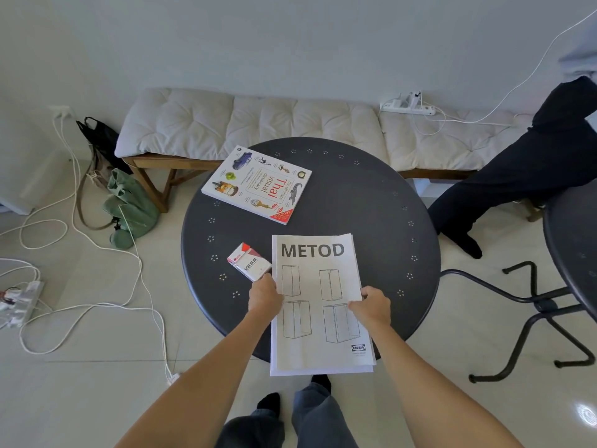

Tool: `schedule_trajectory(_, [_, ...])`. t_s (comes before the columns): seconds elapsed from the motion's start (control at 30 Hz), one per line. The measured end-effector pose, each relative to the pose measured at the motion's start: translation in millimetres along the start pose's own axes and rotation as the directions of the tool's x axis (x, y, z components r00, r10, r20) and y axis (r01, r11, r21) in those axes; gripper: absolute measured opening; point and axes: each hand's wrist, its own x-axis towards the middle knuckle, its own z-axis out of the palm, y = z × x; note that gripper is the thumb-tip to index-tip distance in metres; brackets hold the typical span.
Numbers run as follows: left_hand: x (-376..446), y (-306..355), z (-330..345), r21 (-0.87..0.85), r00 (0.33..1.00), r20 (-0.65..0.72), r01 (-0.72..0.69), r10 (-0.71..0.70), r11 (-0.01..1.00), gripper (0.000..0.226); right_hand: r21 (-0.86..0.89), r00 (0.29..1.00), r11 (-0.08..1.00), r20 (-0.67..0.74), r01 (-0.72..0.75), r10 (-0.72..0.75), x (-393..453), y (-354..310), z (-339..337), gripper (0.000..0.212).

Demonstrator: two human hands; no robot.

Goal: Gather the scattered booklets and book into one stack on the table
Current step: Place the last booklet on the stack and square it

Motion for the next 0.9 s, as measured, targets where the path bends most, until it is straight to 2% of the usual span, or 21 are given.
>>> schedule_trajectory(0.23, [1.8, -0.6, -2.5, 0.055, 0.999, 0.026, -0.034, 0.033, 0.998, 0.021, -0.197, 0.998, 0.98, -0.052, 0.012, -0.023, -5.0, -6.2, -0.1, 0.029])
schedule_trajectory(0.37, [8.6, 3.4, -16.8, 0.062, 0.992, 0.07, -0.105, 0.101, 0.992, 0.013, -0.161, 0.998, 0.987, -0.055, -0.003, -0.006, -1.8, -16.6, -1.9, 0.03])
schedule_trajectory(0.47, [20.6, 10.3, -42.4, -0.042, 0.989, 0.102, -0.108, 0.111, 0.993, 0.004, -0.088, 0.998, 0.996, -0.065, -0.016, 0.011, 4.2, -33.0, -5.1, 0.029])
schedule_trajectory(0.63, [54.6, 15.6, -106.0, -0.171, 0.994, -0.028, -0.112, 0.108, 0.979, 0.007, -0.082, 0.989, 0.997, -0.149, -0.012, 0.0, 15.9, -74.1, -5.7, 0.031])
schedule_trajectory(0.8, [93.4, 7.9, -161.6, -0.121, 0.986, -0.145, -0.1, 0.082, 0.988, 0.011, 0.041, 0.999, 0.999, -0.03, 0.036, -0.035, 29.8, -121.2, 8.2, 0.036])
schedule_trajectory(0.9, [118.0, 2.4, -184.4, -0.079, 0.983, -0.179, -0.048, 0.034, 0.996, 0.023, 0.083, 0.995, 0.996, 0.095, 0.026, -0.034, 40.1, -151.5, 24.8, 0.027])
